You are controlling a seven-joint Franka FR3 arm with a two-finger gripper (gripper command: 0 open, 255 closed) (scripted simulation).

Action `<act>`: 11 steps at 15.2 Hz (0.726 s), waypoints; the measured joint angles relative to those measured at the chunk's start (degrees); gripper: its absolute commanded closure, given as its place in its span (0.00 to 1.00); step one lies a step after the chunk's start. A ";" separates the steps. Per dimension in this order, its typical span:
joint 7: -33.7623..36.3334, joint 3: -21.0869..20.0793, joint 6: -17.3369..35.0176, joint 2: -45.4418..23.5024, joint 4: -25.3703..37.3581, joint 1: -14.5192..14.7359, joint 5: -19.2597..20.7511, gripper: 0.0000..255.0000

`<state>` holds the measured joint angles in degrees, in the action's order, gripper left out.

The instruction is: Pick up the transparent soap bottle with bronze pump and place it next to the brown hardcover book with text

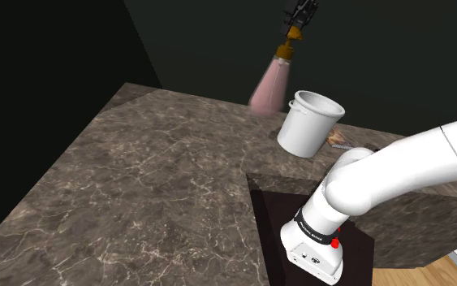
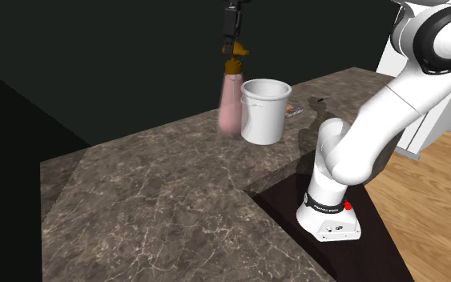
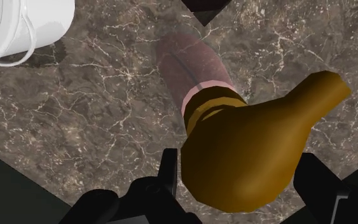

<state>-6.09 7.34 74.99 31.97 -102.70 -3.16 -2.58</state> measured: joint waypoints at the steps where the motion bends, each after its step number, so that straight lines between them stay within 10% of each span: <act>1: 0.08 0.00 -0.81 -0.55 1.36 0.06 -0.07 1.00; 11: 0.56 0.38 -8.98 -6.48 15.46 0.55 -0.78 1.00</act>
<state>-5.53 7.72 66.01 25.49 -87.24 -2.60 -3.37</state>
